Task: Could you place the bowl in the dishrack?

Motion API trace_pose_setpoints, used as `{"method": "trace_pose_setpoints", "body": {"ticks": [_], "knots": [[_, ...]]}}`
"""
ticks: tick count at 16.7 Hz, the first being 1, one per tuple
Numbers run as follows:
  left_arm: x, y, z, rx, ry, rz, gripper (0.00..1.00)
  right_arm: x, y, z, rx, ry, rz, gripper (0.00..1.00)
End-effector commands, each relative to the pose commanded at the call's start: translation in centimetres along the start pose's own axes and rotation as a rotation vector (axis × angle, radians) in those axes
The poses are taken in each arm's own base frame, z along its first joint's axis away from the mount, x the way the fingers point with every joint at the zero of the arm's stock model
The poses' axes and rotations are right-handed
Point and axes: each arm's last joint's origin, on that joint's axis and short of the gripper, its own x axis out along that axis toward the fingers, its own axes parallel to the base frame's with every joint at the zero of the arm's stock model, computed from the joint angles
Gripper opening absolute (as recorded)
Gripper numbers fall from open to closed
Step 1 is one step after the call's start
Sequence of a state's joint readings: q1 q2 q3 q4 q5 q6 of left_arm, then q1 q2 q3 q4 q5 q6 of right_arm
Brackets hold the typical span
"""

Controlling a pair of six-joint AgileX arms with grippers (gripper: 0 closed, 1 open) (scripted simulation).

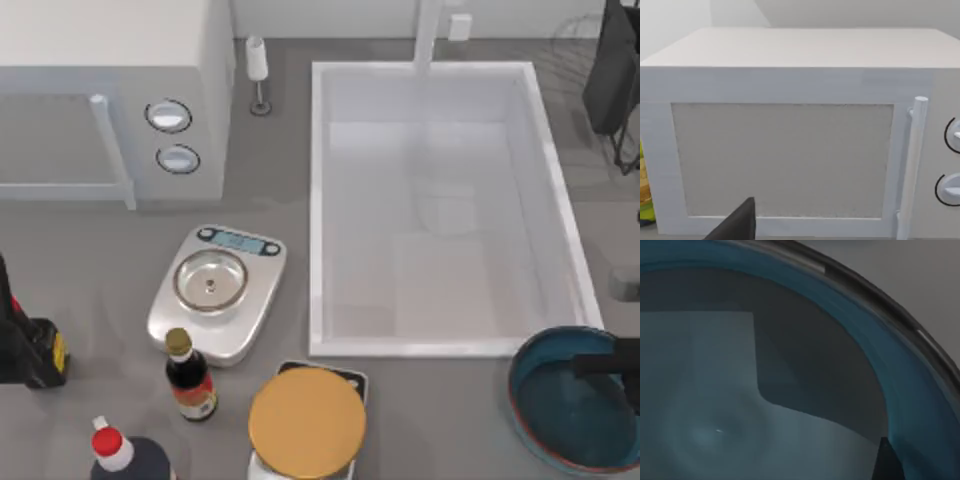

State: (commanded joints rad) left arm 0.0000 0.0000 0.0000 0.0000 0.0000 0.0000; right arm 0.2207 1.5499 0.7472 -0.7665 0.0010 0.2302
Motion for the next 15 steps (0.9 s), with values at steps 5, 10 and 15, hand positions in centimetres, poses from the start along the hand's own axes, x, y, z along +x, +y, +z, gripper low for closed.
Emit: {"method": "trace_pose_setpoints", "body": {"ticks": [5,10,15], "knots": [[0.0,0.0,0.0,0.000,0.000,0.000,1.00,-3.8,0.4,1.7,0.001,-0.001,0.001,0.00],[0.0,0.0,0.0,0.000,0.000,0.000,1.00,-12.1,0.5,2.1,0.003,0.046,-0.010,0.00],[0.0,0.0,0.0,0.000,0.000,0.000,1.00,-19.1,0.1,0.4,0.001,0.011,-0.002,0.00]]}}
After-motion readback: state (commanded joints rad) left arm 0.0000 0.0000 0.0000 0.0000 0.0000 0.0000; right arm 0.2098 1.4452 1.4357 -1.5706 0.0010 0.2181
